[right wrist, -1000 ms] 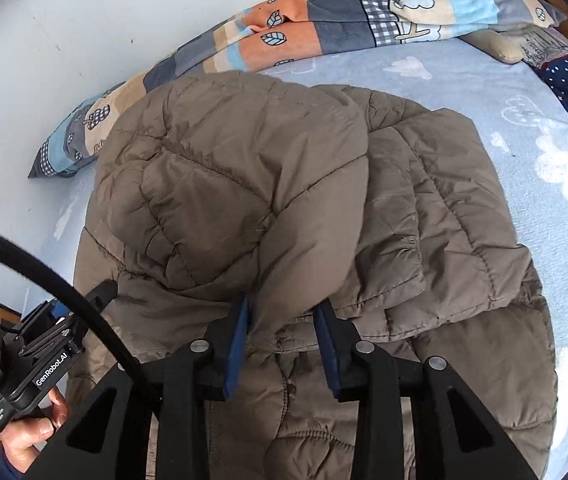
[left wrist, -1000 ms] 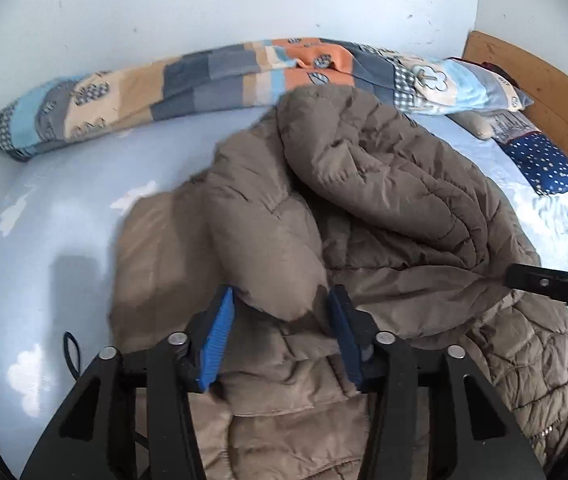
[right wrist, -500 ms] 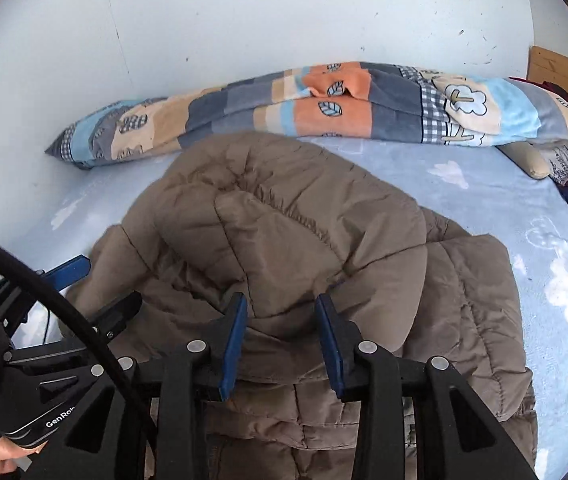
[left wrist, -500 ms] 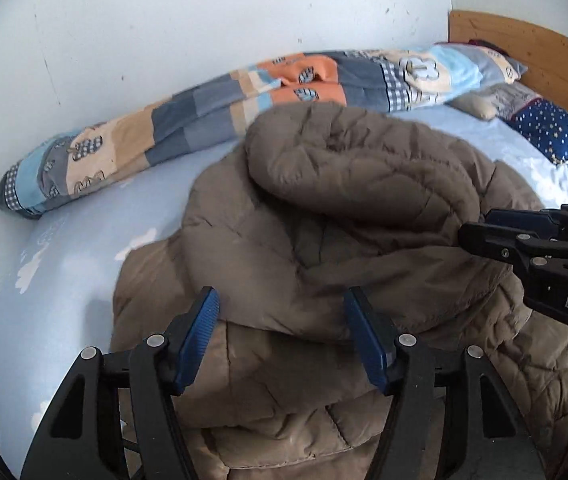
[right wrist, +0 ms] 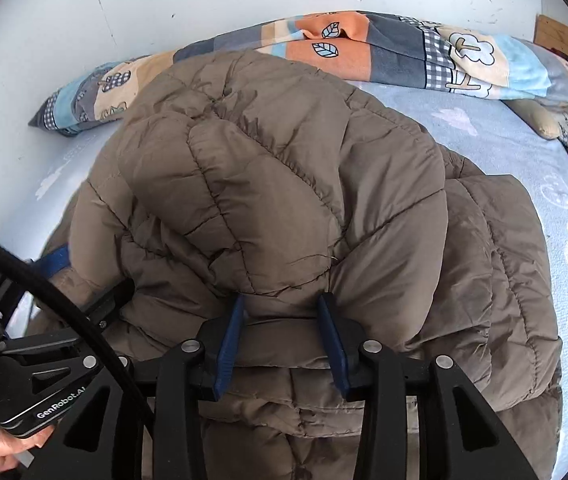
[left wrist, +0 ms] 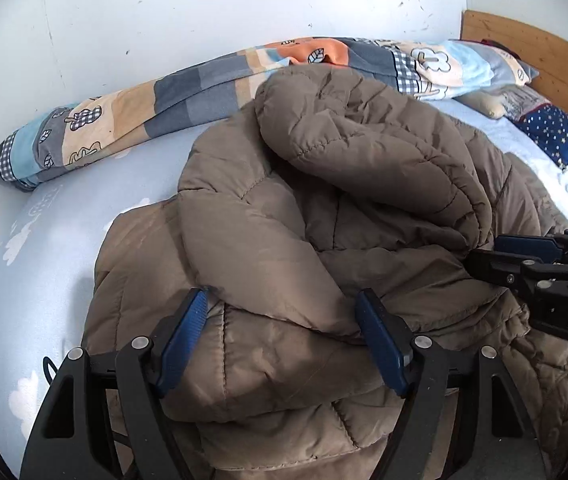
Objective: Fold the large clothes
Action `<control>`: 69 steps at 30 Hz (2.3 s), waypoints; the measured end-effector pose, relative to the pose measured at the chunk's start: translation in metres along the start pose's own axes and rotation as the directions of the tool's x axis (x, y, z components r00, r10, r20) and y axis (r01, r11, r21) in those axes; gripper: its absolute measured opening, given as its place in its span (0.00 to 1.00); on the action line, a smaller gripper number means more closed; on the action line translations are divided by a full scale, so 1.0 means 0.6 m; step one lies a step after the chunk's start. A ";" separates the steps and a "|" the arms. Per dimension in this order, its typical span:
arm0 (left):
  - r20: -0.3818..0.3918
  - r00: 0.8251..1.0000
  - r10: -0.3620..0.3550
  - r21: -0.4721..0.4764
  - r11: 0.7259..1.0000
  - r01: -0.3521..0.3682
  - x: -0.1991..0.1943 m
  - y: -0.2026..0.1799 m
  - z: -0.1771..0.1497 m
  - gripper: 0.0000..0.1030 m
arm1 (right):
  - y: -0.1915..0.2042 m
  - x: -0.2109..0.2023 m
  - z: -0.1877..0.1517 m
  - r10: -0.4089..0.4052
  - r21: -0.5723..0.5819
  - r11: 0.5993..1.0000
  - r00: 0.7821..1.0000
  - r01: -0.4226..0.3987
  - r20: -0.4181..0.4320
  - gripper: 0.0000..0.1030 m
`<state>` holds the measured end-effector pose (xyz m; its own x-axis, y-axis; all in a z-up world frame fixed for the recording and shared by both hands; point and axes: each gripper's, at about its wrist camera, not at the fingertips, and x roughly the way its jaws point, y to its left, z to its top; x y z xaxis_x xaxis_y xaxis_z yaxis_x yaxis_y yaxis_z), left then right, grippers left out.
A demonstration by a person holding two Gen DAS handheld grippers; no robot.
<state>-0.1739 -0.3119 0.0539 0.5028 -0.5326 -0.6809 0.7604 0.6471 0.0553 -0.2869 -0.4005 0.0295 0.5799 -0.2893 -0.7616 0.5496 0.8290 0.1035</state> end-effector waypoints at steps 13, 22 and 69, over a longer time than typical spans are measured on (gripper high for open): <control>0.018 0.999 0.050 -0.052 0.997 -0.049 -0.010 0.039 0.009 0.73 | -0.026 -0.058 0.023 -0.027 0.024 0.999 0.993 0.024 0.118 0.51; -0.008 0.999 0.050 -0.028 0.998 -0.050 0.013 0.030 -0.004 0.75 | -0.040 0.002 0.008 -0.030 0.042 0.999 0.999 0.030 -0.014 0.53; 0.148 0.986 0.076 0.153 0.983 -0.098 -0.111 -0.012 -0.022 0.76 | 0.030 -0.098 -0.017 0.037 -0.066 0.997 0.995 -0.031 0.094 0.55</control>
<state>-0.2182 -0.2739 0.0888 0.6141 -0.5571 -0.5590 0.7612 0.6051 0.2332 -0.3173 -0.3639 0.0695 0.6538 -0.3023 -0.6937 0.4906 0.8673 0.0844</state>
